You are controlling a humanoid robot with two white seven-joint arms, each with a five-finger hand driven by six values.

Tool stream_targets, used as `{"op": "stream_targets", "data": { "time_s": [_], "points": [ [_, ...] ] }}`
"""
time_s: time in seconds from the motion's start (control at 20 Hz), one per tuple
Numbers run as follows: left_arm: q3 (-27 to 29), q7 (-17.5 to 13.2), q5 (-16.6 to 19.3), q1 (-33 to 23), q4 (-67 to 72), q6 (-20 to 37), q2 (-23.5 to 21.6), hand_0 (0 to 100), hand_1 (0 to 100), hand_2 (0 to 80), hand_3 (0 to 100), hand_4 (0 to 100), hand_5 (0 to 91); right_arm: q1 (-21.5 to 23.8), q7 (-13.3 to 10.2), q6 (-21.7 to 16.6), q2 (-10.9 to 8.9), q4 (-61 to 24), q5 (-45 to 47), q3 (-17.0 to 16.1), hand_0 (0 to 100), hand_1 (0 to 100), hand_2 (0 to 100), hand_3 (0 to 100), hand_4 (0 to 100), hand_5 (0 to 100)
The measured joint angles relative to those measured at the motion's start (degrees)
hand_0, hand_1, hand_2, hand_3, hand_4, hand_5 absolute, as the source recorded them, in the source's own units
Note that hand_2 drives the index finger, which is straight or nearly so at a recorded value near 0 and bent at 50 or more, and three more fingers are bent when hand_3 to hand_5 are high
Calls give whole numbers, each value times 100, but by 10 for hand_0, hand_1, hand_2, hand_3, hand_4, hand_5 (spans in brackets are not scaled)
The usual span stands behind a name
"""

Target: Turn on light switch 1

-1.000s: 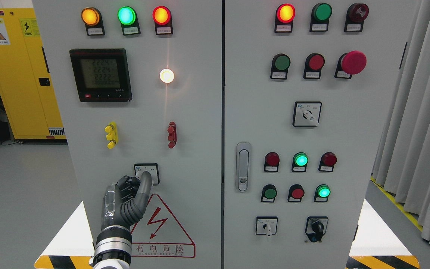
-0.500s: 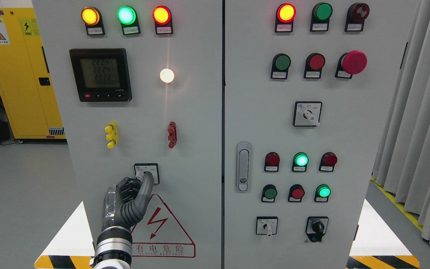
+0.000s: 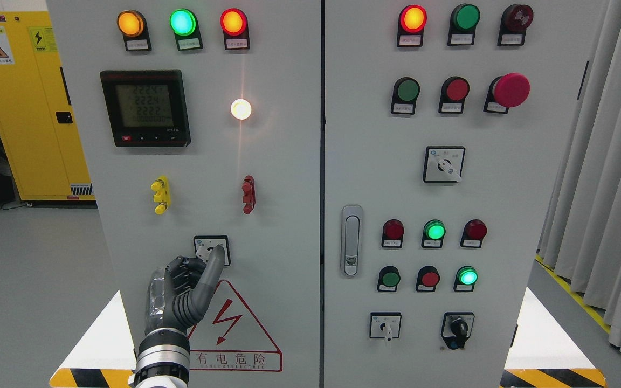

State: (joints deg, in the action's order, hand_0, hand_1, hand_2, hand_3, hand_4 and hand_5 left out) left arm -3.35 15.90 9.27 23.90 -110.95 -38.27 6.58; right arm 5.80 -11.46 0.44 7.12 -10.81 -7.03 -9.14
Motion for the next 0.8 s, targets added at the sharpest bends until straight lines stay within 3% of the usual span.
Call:
{"op": "stream_targets", "data": {
  "time_s": [0.5,0.8],
  "points": [
    [-35,66,-28,-491,-241,284,33,70,448,590,862,890,874,0,-1,0,0,0,0,0,0,500,40,0,0,0],
    [-48,188,-91,-1345,-394,1359,15,67,445,621,900,916,881,0,-1,0,0,0,0,0,0,500,40,0,0,0]
  ]
}}
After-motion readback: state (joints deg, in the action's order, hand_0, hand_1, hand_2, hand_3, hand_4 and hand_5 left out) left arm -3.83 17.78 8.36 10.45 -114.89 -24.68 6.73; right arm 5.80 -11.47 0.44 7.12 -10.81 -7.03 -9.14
